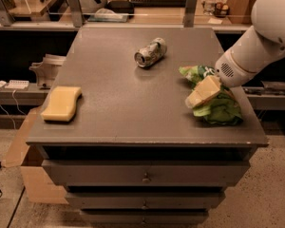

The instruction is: Move green rice chip bag near sponge

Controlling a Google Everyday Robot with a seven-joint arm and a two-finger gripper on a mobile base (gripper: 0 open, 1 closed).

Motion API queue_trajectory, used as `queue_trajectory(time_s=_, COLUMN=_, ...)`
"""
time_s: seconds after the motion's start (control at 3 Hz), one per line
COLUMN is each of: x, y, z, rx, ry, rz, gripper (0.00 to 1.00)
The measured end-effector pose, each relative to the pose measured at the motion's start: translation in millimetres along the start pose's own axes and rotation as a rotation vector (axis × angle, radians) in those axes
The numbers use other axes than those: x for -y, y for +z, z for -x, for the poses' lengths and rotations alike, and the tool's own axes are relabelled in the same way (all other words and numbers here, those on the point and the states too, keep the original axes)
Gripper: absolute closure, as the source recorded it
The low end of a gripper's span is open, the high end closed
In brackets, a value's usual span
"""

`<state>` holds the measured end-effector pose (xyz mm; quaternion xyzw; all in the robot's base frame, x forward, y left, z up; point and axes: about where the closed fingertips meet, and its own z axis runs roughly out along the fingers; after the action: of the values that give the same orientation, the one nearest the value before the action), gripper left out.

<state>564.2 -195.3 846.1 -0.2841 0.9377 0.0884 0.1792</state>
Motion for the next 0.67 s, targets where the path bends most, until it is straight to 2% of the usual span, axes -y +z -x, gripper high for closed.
queue_trajectory(time_s=0.67, x=-2.9, y=5.0, z=0.2, rx=-0.019, ry=-0.015, rz=0.013, gripper=0.64)
